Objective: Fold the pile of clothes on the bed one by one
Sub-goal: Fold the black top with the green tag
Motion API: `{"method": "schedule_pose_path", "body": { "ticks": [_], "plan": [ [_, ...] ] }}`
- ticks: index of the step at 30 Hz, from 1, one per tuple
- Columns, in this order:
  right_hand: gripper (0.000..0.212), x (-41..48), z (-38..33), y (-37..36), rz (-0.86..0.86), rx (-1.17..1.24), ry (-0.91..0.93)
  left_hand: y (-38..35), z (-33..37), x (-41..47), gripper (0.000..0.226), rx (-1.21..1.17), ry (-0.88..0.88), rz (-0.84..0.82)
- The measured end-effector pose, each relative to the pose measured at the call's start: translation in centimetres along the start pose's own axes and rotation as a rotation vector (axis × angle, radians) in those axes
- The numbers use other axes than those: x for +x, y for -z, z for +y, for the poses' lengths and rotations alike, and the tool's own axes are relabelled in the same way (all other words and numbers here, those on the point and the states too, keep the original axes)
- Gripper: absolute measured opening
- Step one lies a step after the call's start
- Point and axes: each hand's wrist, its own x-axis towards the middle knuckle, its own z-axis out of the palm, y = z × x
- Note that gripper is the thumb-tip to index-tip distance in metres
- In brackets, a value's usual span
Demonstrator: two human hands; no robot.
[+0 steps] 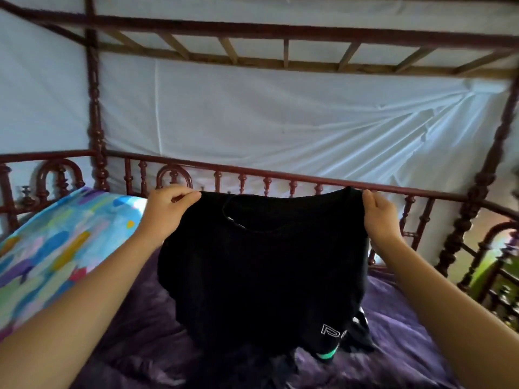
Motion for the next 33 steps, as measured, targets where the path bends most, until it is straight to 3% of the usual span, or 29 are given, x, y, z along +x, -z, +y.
{"method": "schedule_pose_path", "body": {
  "ticks": [4, 8, 11, 14, 19, 22, 26, 31, 33],
  "plan": [
    [0.04, -9.6, 7.7, 1.2, -0.198, -0.126, -0.157, 1.3, -5.3, -11.4, 0.022, 0.063, 0.181, -0.315],
    [0.04, -22.4, 15.2, 2.0, -0.433, -0.272, -0.392, 3.6, -9.7, -25.9, 0.026, 0.13, 0.517, -0.602],
    [0.044, -32.7, 19.4, 2.8, -0.596, -0.416, -0.576, 5.9, -12.3, -36.5, 0.024, 0.171, 0.762, -0.722],
    [0.042, -41.5, 22.3, 3.9, -0.801, -0.566, -0.7, 8.2, -13.0, -44.2, 0.034, 0.232, 0.874, -0.808],
    [0.036, -50.3, 22.4, 5.4, -0.97, -0.684, -0.784, 11.0, -12.5, -50.4, 0.033, 0.418, 0.975, -0.931],
    [0.03, -53.4, 21.8, 5.7, -1.107, -0.787, -0.776, 12.2, -12.1, -52.5, 0.028, 0.657, 0.928, -1.092],
    [0.042, -56.9, 22.5, 5.8, -1.222, -0.809, -0.838, 12.2, -11.5, -54.4, 0.023, 0.898, 0.873, -1.312],
    [0.033, -55.5, 23.2, 5.6, -1.138, -0.709, -0.927, 10.4, -11.5, -53.3, 0.015, 0.897, 0.771, -1.474],
    [0.026, -53.8, 24.1, 5.6, -1.052, -0.701, -0.902, 9.1, -11.3, -52.8, 0.027, 0.874, 0.747, -1.506]
  ]
}}
